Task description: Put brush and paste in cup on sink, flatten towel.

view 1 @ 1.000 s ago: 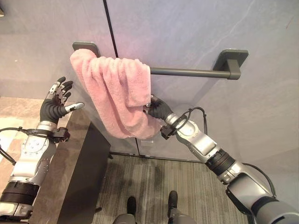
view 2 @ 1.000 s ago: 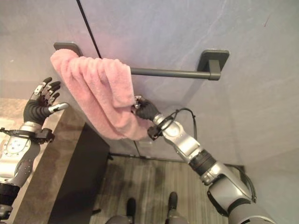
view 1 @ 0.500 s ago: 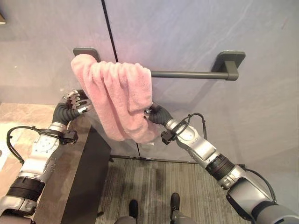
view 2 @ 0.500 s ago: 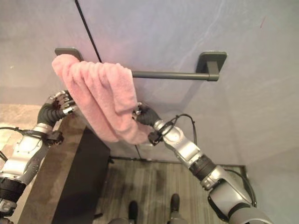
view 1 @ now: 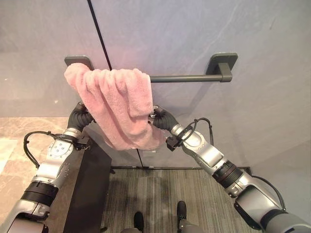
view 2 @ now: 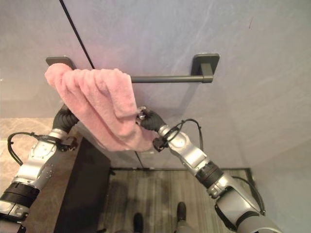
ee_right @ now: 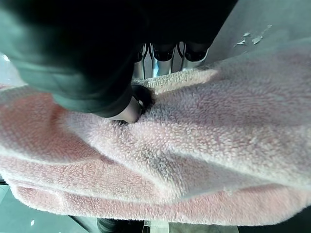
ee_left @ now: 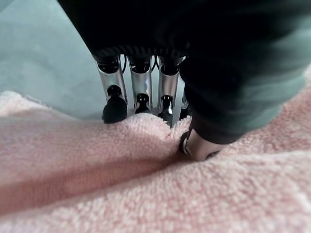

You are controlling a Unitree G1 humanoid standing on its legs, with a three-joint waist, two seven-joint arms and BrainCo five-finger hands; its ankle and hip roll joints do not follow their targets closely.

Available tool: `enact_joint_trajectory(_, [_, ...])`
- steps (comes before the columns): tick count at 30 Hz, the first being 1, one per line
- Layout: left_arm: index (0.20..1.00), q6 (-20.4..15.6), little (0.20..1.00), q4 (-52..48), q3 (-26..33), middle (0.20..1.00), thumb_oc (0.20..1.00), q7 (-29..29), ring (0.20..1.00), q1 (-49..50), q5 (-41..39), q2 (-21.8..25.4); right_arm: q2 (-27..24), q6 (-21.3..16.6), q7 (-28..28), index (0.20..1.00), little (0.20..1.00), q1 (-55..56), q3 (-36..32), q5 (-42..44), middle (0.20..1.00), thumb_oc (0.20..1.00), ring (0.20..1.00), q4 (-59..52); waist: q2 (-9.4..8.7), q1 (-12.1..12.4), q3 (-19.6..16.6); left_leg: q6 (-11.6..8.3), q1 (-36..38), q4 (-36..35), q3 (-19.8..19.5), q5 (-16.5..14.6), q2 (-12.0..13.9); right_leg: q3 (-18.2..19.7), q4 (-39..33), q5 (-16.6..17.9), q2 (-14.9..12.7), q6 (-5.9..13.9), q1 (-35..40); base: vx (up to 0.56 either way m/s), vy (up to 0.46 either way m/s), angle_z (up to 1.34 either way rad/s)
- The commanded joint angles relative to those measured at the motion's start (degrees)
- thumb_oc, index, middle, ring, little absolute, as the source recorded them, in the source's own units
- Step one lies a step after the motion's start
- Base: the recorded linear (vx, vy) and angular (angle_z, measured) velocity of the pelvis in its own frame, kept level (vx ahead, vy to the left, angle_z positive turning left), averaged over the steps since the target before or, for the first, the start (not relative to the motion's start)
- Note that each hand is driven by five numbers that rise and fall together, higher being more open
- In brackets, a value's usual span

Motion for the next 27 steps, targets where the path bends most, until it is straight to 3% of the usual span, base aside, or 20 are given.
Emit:
enact_joint_trajectory(1, [0.2,-3.41,0.2,-3.04,2.65,0.2,0.2,0.04,0.2,-3.68,1.1,2.71,-0.06,-3.54,-0.25,0.2,0.2,-1.05,-4.48,-0.69,0.2,0.2,0.2,-5.75,-0.56,-0.05,-1.88,1.01,0.36,0.02,1.28,-0.92,-1.78,-0.73,0.44,-2.49,-8.04,7.13,8.79,0.04,-0.034,0.03])
enact_joint_trajectory(7, [0.2,-5.2,0.2,-16.49,13.03,0.2,0.2,-0.79,0.2,8.19,0.63,1.09,-2.51,-6.16,0.83,0.2,0.2,2.71,-10.83,0.63,0.2,0.2,0.2,-15.76,-0.39,0.31,-2.71,0.98,3.35,0.27,0.82,-1.62,-1.86,-1.72,0.98,-4.23,-8.05,6.6,12.4,0.03,-0.028,0.06])
enact_joint_trajectory(9, [0.2,-6.07,0.2,-21.83,18.86,0.2,0.2,-2.01,0.2,14.9,0.54,-0.54,-3.3,-7.24,3.38,0.2,0.2,5.69,-13.18,3.43,0.2,0.2,0.2,-20.97,-0.13,0.95,-2.95,0.96,4.69,0.56,0.7,-1.92,-1.9,-2.49,1.05,-5.41,-8.18,6.31,14.08,0.01,-0.027,0.1])
enact_joint_trajectory(14, [0.2,-6.05,0.2,-25.39,23.32,0.2,0.2,-3.9,0.2,22.18,1.74,-3.82,-3.85,-7.46,5.2,0.2,0.2,9.85,-15.23,4.73,0.2,0.2,0.2,-25.07,0.41,1.73,-3.26,0.9,6.01,0.92,0.63,-2.13,-1.97,-3.23,0.67,-5.82,-8.28,6.03,15.63,-0.01,-0.019,0.01])
enact_joint_trajectory(22, [0.2,-4.52,0.2,-20.64,18.54,0.2,0.2,-6.18,0.2,25.28,2.08,-10.11,-2.56,-6.77,5.13,0.2,0.2,14.06,-15.34,3.0,0.2,0.2,0.2,-21.56,1.05,1.96,-3.58,0.75,6.36,3.5,0.52,-3.12,-1.71,-3.93,0.3,-6.36,-8.4,5.62,17.18,-0.02,-0.024,0.0])
enact_joint_trajectory(27, [0.2,-2.21,0.2,-9.24,10.08,0.2,0.2,-3.79,0.2,21.3,5.11,-13.39,-0.27,-5.66,1.29,0.2,0.2,13.83,-13.75,1.52,0.2,0.2,0.2,-11.27,1.32,1.03,-3.95,0.37,6.31,4.98,0.89,-3.38,-0.89,-3.84,0.3,-6.51,-7.78,5.04,17.6,-0.02,-0.038,-0.01])
